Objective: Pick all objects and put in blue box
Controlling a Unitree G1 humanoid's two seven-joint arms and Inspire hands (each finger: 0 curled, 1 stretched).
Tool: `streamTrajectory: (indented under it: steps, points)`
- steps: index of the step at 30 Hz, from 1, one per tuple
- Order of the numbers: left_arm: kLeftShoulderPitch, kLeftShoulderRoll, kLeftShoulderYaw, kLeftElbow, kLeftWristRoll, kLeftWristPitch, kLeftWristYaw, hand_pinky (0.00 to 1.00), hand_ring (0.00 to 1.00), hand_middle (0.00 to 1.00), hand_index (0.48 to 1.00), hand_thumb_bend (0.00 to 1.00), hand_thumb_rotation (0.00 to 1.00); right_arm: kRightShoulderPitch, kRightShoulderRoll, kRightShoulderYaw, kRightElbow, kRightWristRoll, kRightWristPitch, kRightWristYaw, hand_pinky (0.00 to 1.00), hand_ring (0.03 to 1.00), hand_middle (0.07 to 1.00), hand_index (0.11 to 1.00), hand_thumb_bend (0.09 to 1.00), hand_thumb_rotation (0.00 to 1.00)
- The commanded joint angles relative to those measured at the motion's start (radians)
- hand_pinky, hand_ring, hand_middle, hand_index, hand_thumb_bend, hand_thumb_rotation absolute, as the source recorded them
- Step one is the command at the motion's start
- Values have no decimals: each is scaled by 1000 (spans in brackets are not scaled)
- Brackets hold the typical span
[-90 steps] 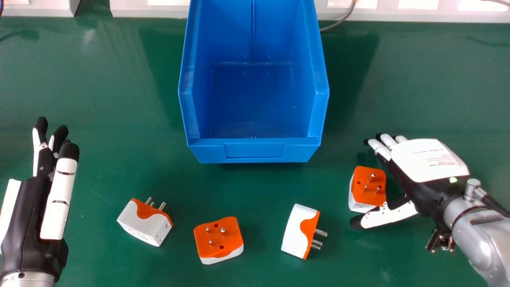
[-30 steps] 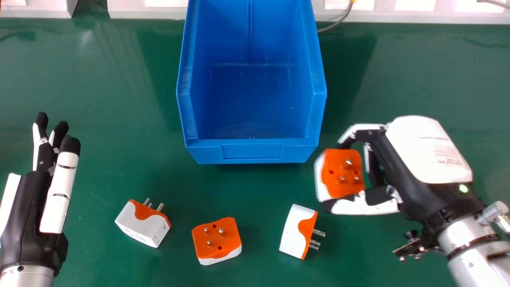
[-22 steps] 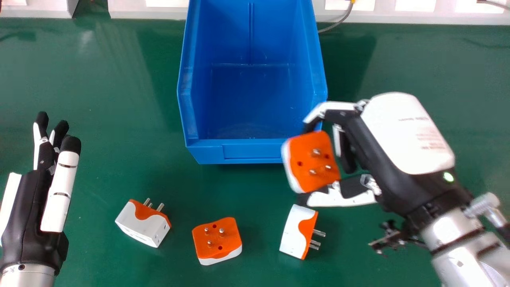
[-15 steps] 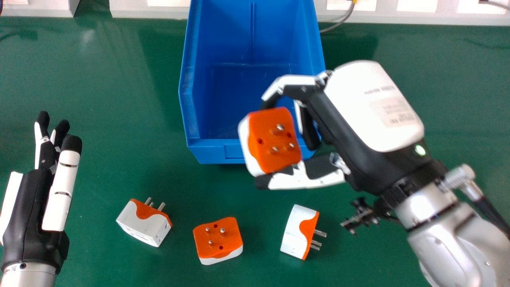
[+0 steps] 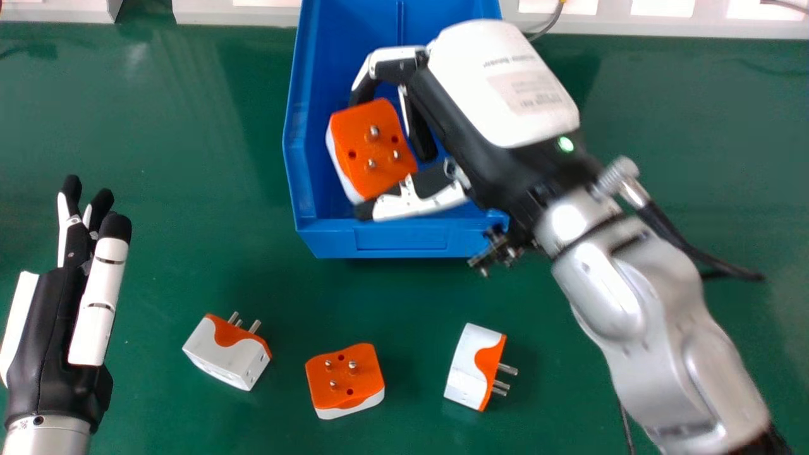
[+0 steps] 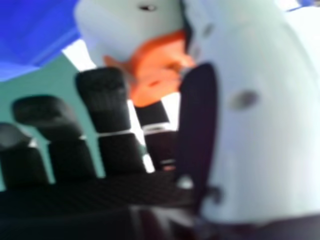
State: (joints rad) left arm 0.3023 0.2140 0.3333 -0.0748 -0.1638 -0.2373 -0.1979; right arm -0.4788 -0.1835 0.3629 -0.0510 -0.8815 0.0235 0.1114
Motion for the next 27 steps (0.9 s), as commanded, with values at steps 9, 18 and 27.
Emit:
streamTrajectory:
  steps: [9, 18, 27]
  points:
    - [21, -3, 0, -39, 11, -30, 12, 1000, 1000, 1000, 1000, 481, 926, -321, 61, 50, 443, -51, 121, -118, 225, 314, 382, 476, 483, 147]
    - [20, -7, -4, -48, -17, -24, 1, 1000, 1000, 1000, 1000, 457, 919, -473, 109, 82, 762, 1, 147, -188, 285, 405, 477, 487, 486, 143]
    - [31, -21, -14, -75, -12, -12, 14, 1000, 1000, 1000, 1000, 437, 874, -504, 129, 124, 872, 24, 138, -236, 351, 474, 539, 489, 497, 146]
